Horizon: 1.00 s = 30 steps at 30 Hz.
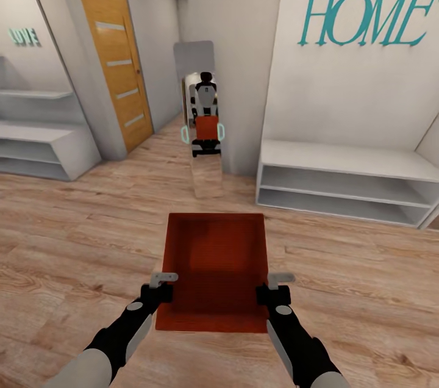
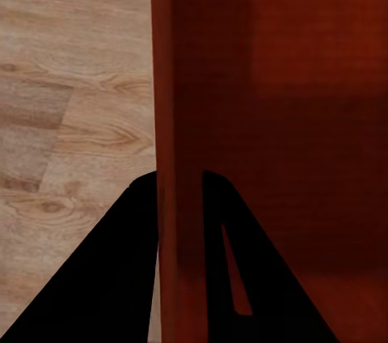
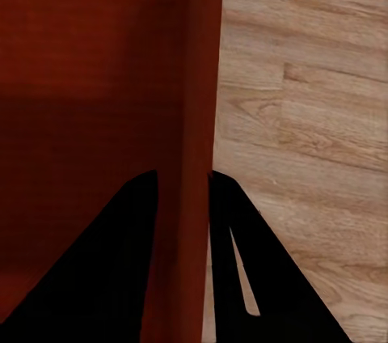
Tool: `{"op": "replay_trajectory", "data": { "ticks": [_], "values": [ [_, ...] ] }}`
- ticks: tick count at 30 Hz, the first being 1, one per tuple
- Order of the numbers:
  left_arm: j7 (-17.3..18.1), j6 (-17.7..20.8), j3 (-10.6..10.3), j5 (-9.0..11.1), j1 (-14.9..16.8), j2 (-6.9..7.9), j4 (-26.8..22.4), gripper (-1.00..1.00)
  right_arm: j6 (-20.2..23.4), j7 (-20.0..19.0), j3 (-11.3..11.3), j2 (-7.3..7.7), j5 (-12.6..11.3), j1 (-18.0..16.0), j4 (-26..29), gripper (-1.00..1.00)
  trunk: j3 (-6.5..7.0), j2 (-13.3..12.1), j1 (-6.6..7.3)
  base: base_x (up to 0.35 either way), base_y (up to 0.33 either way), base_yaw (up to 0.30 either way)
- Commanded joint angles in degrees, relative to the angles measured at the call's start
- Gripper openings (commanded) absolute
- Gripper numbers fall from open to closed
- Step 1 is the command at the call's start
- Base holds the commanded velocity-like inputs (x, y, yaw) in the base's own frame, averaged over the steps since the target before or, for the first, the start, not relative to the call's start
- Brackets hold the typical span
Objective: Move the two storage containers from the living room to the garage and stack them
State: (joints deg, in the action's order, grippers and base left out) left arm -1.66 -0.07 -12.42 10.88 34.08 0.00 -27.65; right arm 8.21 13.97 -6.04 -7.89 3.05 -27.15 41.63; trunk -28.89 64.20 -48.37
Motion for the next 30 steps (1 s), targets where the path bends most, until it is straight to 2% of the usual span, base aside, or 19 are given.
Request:
{"op": "replay_trajectory", "data": {
  "ticks": [1, 11, 30],
  "values": [
    [0.43, -0.04, -0.67, 0.74, 0.02, -0.44, 0.05, -1.00, 0.40, -0.06, -2.74, -0.95, 0.11, -0.01, 0.12, -1.00, -0.06, 0.03, -0.04, 0.338, 0.074, 0.000],
    [0.43, -0.09, -0.67, 0.70, 0.02, -0.52, 0.09, -1.00, 0.40, 0.08, -2.74, -0.90, 0.20, -0.01, 0.12, -1.00, -0.06, 0.03, -0.04, 0.337, 0.077, 0.000],
    [0.43, -0.02, -0.67, 0.55, -0.39, -0.53, 0.31, -1.00, 0.40, 0.04, -2.74, -0.90, 0.20, -0.01, 0.14, -1.00, -0.06, 0.03, -0.04, 0.327, 0.147, 0.000]
  ]
}}
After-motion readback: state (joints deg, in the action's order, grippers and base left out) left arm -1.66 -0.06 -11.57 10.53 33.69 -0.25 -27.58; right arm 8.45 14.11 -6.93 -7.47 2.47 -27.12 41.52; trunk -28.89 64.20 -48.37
